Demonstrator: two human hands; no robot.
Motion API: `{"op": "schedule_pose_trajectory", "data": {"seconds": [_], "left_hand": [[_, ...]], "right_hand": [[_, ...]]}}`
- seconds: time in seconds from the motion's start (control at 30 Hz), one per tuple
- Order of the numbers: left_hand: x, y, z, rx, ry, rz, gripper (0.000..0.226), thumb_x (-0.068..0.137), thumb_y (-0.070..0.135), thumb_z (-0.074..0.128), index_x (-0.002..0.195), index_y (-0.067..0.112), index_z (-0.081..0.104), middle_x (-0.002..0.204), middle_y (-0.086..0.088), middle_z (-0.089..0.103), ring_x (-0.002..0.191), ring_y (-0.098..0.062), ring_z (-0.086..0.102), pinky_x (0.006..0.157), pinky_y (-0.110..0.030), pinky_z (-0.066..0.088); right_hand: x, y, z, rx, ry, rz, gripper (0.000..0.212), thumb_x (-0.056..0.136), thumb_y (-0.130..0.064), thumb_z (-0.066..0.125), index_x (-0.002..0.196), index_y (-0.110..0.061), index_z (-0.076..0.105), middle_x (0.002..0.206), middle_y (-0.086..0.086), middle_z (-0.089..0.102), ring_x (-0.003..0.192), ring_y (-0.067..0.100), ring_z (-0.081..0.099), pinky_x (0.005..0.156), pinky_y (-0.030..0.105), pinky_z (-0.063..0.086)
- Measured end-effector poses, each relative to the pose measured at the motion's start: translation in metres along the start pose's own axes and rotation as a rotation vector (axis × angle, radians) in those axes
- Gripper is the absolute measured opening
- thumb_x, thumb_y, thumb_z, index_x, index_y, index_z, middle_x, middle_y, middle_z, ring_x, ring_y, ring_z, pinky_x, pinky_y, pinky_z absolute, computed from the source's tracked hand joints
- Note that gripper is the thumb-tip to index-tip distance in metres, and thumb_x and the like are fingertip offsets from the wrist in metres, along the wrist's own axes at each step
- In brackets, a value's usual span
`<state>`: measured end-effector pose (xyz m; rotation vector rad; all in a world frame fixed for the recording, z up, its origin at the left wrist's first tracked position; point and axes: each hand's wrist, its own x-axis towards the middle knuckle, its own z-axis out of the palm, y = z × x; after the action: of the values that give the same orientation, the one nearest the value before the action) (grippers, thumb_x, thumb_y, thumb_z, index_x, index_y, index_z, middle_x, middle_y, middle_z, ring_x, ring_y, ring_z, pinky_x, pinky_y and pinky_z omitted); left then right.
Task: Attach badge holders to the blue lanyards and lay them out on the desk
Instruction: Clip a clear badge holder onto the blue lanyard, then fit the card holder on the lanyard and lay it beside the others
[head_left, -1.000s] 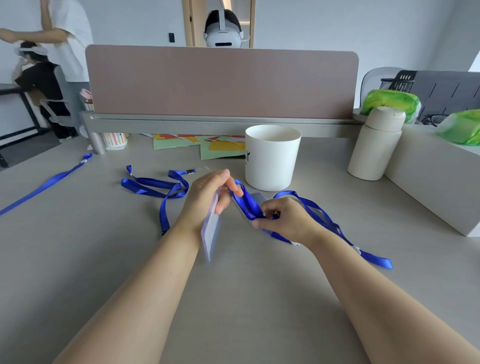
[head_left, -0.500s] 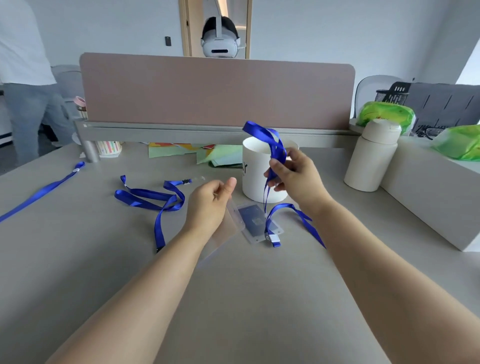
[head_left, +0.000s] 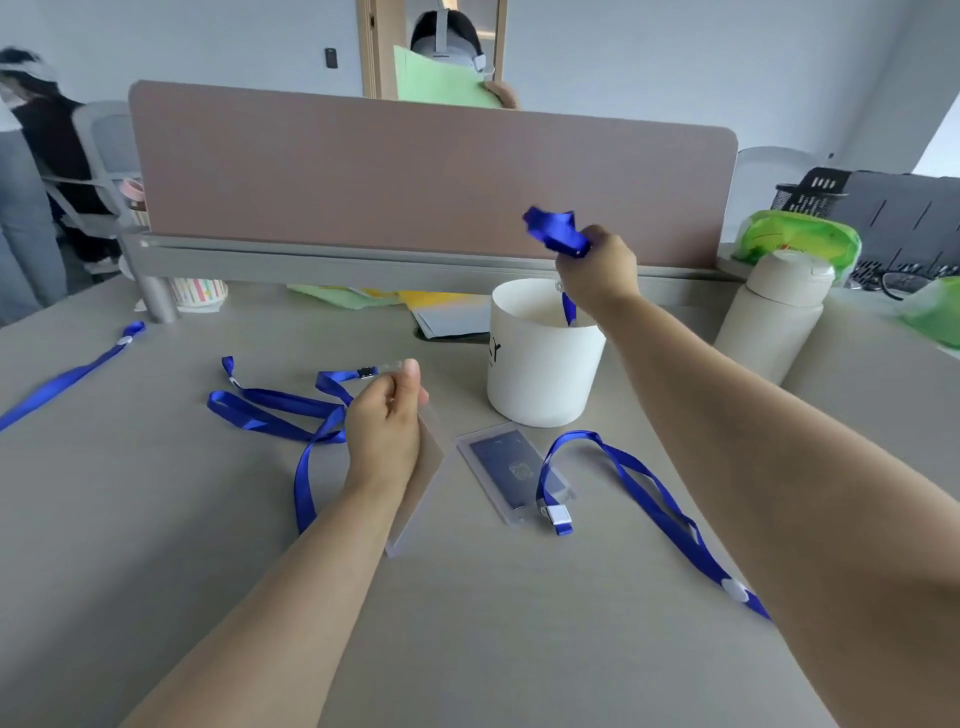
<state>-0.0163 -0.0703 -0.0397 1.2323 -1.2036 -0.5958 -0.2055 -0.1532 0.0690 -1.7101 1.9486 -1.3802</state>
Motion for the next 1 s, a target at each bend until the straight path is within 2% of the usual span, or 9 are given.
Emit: {"op": "schedule_pose_trajectory", "data": {"seconds": [0.13, 0.37, 0.5, 0.6, 0.7, 0.8, 0.87, 0.9, 1.0], "left_hand": [[0.003, -0.001, -0.002, -0.016, 0.031, -0.053, 0.04, 0.096, 0.037, 0.039, 0.068, 0.013, 0.054, 0.058, 0.005, 0.049, 0.059, -0.008, 0.047, 0.054, -0.007, 0.036], [0.004, 0.0, 0.0, -0.035, 0.026, -0.063, 0.04, 0.095, 0.039, 0.04, 0.071, 0.011, 0.056, 0.06, 0.005, 0.052, 0.061, -0.009, 0.05, 0.059, -0.017, 0.038], [0.003, 0.001, -0.001, -0.049, 0.012, -0.08, 0.04, 0.094, 0.041, 0.04, 0.064, 0.018, 0.053, 0.059, 0.004, 0.051, 0.061, -0.009, 0.05, 0.06, -0.02, 0.039], [0.005, 0.003, -0.003, -0.043, 0.026, -0.089, 0.041, 0.094, 0.042, 0.039, 0.061, 0.021, 0.052, 0.059, 0.005, 0.051, 0.061, -0.009, 0.049, 0.059, -0.02, 0.038], [0.007, 0.007, -0.008, -0.043, 0.046, -0.096, 0.044, 0.095, 0.043, 0.038, 0.059, 0.021, 0.051, 0.061, 0.006, 0.051, 0.062, -0.008, 0.048, 0.059, -0.02, 0.037], [0.015, 0.014, -0.021, -0.089, 0.087, -0.088, 0.046, 0.094, 0.045, 0.039, 0.056, 0.022, 0.051, 0.06, 0.008, 0.052, 0.062, -0.008, 0.048, 0.061, -0.023, 0.037], [0.021, 0.019, -0.035, -0.12, 0.11, -0.064, 0.047, 0.094, 0.044, 0.041, 0.054, 0.02, 0.049, 0.056, 0.007, 0.05, 0.058, -0.008, 0.047, 0.061, -0.024, 0.037], [0.023, 0.02, -0.044, -0.124, 0.118, -0.048, 0.047, 0.094, 0.042, 0.041, 0.054, 0.019, 0.048, 0.054, 0.007, 0.049, 0.054, -0.005, 0.046, 0.06, -0.023, 0.037], [0.028, 0.017, -0.075, -0.131, 0.135, -0.003, 0.047, 0.095, 0.04, 0.043, 0.054, 0.017, 0.046, 0.049, 0.008, 0.047, 0.042, 0.001, 0.042, 0.052, -0.013, 0.036]], "right_hand": [[0.005, 0.012, 0.015, -0.202, -0.061, 0.075, 0.027, 0.08, -0.005, 0.043, 0.1, -0.004, 0.061, 0.079, 0.008, 0.055, 0.076, 0.029, 0.05, 0.063, 0.027, 0.038], [0.007, 0.012, 0.018, -0.404, -0.162, 0.094, 0.025, 0.077, -0.013, 0.061, 0.1, -0.004, 0.062, 0.083, 0.009, 0.056, 0.074, 0.029, 0.052, 0.056, 0.025, 0.039], [0.003, 0.009, 0.015, -0.453, -0.158, 0.095, 0.037, 0.077, -0.002, 0.05, 0.113, -0.007, 0.059, 0.111, 0.013, 0.062, 0.11, 0.034, 0.054, 0.08, 0.036, 0.051], [-0.001, 0.004, 0.01, -0.321, -0.14, 0.059, 0.045, 0.077, 0.006, 0.041, 0.119, -0.002, 0.056, 0.126, 0.015, 0.057, 0.116, 0.033, 0.054, 0.088, 0.038, 0.05], [-0.012, -0.005, 0.012, -0.144, -0.062, -0.037, 0.042, 0.076, 0.003, 0.041, 0.112, -0.012, 0.059, 0.117, 0.007, 0.059, 0.105, 0.025, 0.056, 0.077, 0.027, 0.044], [-0.038, -0.019, 0.026, -0.011, -0.042, -0.209, 0.03, 0.08, 0.0, 0.044, 0.099, -0.01, 0.063, 0.092, 0.001, 0.061, 0.079, 0.018, 0.052, 0.063, 0.021, 0.036], [-0.059, -0.028, 0.04, 0.056, -0.133, -0.293, 0.023, 0.08, 0.0, 0.046, 0.091, -0.009, 0.065, 0.078, -0.001, 0.059, 0.066, 0.016, 0.051, 0.056, 0.02, 0.039], [-0.069, -0.03, 0.049, 0.062, -0.194, -0.327, 0.021, 0.079, 0.001, 0.049, 0.088, -0.008, 0.066, 0.074, -0.002, 0.059, 0.062, 0.013, 0.05, 0.055, 0.012, 0.038], [-0.099, -0.031, 0.08, 0.031, -0.38, -0.402, 0.017, 0.079, 0.0, 0.055, 0.088, -0.006, 0.068, 0.074, -0.002, 0.058, 0.062, 0.011, 0.05, 0.058, 0.004, 0.036]]}}
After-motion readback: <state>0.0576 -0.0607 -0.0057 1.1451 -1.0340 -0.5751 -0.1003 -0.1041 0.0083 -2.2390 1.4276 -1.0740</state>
